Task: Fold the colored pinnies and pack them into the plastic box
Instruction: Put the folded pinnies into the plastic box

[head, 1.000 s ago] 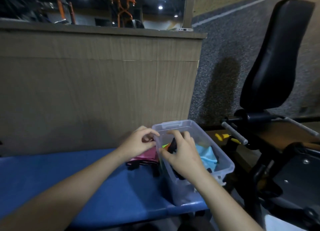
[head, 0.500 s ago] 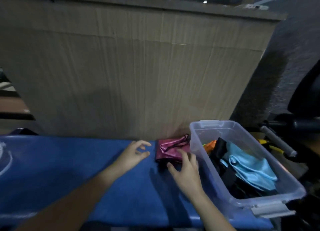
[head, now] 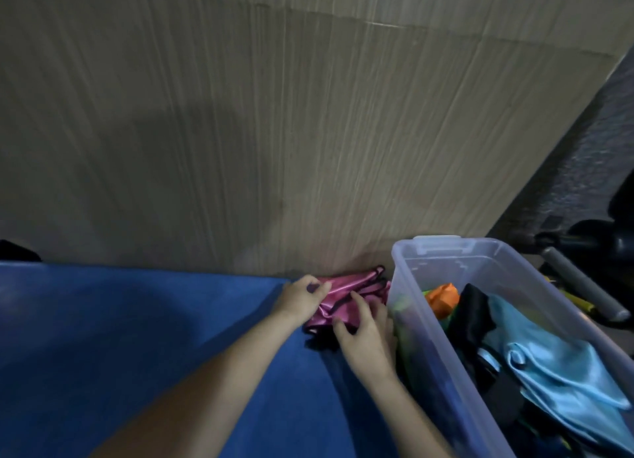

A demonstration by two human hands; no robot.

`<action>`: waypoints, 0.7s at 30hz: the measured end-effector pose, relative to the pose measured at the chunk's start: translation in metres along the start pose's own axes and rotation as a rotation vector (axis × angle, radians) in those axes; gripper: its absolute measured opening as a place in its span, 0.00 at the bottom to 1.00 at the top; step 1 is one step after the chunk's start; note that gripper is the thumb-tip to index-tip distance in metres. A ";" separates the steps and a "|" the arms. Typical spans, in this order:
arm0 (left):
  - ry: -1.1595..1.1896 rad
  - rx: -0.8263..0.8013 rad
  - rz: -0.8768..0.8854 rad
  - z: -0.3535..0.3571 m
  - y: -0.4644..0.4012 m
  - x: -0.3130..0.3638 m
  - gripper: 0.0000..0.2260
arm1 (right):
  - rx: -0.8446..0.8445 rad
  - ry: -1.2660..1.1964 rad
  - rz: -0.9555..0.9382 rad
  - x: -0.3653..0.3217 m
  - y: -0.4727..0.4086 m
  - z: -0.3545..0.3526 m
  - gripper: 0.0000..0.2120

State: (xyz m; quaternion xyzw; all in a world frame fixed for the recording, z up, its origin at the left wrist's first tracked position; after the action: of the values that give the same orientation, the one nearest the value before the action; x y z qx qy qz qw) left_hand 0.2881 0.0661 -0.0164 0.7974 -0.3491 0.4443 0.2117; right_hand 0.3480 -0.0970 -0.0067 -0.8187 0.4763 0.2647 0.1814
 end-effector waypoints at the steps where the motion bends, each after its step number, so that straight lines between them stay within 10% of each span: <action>1: -0.017 -0.010 -0.008 0.004 -0.002 -0.004 0.11 | 0.000 0.024 0.002 0.001 0.000 0.001 0.30; 16: -0.053 -0.104 0.128 -0.027 0.092 -0.018 0.14 | -0.229 -0.158 -0.124 0.010 0.061 -0.013 0.34; 21: 0.000 -0.153 0.149 -0.040 0.128 -0.027 0.15 | -0.147 0.189 -0.136 0.016 0.087 -0.029 0.40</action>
State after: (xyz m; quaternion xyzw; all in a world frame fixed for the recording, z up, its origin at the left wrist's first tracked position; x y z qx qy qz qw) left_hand 0.1604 0.0173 -0.0156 0.7506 -0.4405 0.4310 0.2384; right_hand 0.2865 -0.1658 0.0025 -0.8815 0.4137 0.2078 0.0929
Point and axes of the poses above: each hand's wrist, its own y-axis away from the middle knuckle, its own z-axis out of the palm, x = y × z, the point moved 4 cm from there along -y, towards the middle knuckle, and after that the axes turned 7 degrees about z, right-handed, at the moved point
